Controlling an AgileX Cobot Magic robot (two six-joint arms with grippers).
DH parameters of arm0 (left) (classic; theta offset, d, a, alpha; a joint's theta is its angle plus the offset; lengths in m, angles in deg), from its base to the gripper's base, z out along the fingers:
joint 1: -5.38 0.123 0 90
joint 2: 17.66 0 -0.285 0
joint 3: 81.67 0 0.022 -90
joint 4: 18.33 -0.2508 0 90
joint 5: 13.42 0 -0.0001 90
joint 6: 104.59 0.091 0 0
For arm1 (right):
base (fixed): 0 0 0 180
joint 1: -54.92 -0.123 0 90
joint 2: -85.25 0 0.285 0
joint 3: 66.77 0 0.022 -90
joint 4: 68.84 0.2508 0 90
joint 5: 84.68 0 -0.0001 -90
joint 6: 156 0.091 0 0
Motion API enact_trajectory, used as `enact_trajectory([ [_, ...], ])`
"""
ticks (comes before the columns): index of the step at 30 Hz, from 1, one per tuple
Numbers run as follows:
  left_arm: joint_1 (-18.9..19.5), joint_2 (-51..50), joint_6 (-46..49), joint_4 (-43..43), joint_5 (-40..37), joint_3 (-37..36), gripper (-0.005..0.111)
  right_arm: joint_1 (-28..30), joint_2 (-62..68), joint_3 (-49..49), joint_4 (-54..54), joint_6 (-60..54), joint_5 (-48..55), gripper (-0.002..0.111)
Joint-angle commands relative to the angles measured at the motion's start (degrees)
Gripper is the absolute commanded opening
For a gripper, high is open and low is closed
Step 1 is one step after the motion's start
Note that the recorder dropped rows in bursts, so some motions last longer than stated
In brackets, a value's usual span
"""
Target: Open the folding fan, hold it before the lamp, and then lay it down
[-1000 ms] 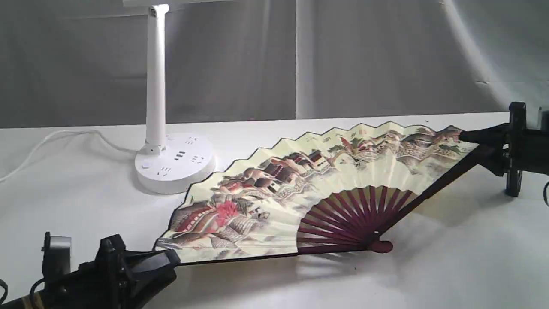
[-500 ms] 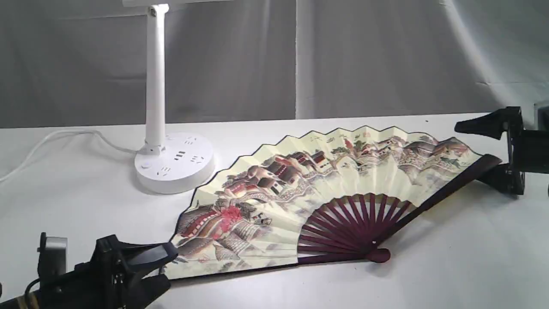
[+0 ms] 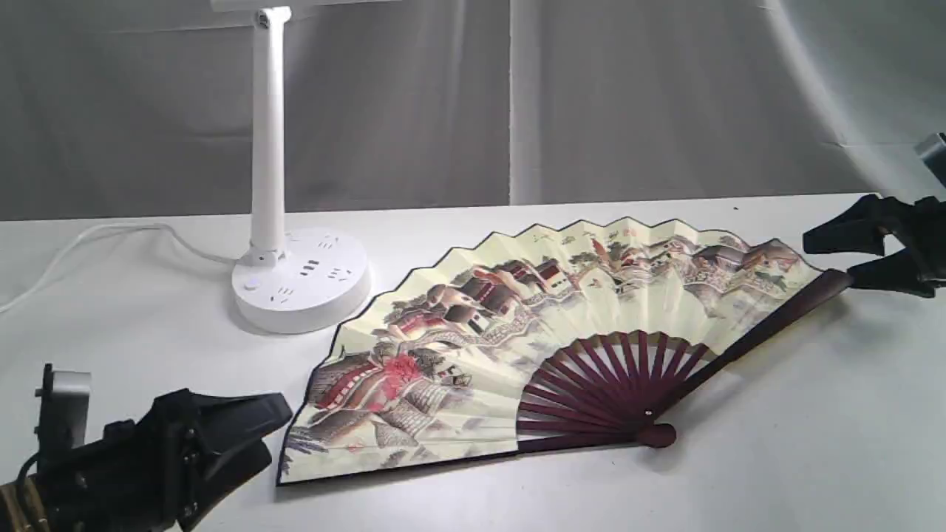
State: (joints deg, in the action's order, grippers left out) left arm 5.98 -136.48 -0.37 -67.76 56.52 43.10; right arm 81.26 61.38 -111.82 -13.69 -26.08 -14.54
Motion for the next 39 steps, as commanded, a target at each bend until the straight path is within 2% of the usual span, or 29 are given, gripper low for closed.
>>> enact_trajectory([
  [1,0.1,3.6,1.3,0.4,0.0,-0.3,0.060,0.3,-0.1,-3.7,-7.6,2.7,-0.2,0.089],
  [5,0.1,6.9,4.5,0.4,0.0,-0.3,0.060,0.3,-0.1,-7.3,-13.9,5.7,-0.2,0.084],
  [8,0.1,9.8,9.6,0.1,0.0,-0.3,0.056,0.3,-0.1,-9.2,-14.6,7.6,-0.2,0.065],
  [11,0.1,12.2,10.3,-0.8,0.0,-0.3,0.041,0.3,-0.1,-10.0,-14.6,8.8,-0.2,0.038],
  [13,0.1,14.0,10.4,-1.0,0.0,-0.3,0.026,0.3,-0.1,-11.2,-15.3,10.7,-0.2,0.019],
  [16,0.1,17.2,15.3,-1.7,-2.3,-0.3,0.007,0.3,-0.2,-12.6,-15.5,11.7,-0.2,0.000],
  [18,0.1,19.5,16.3,-1.9,-5.7,-0.3,0.002,0.3,-0.8,-12.7,-15.5,11.8,-0.2,0.000],
  [22,0.1,26.7,17.4,-1.1,-16.1,0.3,0.002,-0.2,-3.5,-12.8,-17.0,11.6,-1.8,0.000],
  [27,0.1,35.7,15.0,-4.7,-38.3,4.7,0.002,-3.2,-8.1,-12.8,-25.2,15.2,-5.4,0.000],
  [30,-0.2,39.3,14.7,-5.6,-48.4,7.1,0.002,-6.8,-10.3,-12.8,-33.3,17.9,-6.8,0.000],
  [34,-0.2,41.4,15.4,-8.2,-56.4,10.0,0.002,-12.5,-12.8,-12.8,-44.7,24.0,-7.9,0.000],
  [39,-0.2,41.5,16.3,-12.7,-63.9,13.1,0.002,-18.3,-16.0,-12.8,-45.7,25.1,-6.6,0.000],
])
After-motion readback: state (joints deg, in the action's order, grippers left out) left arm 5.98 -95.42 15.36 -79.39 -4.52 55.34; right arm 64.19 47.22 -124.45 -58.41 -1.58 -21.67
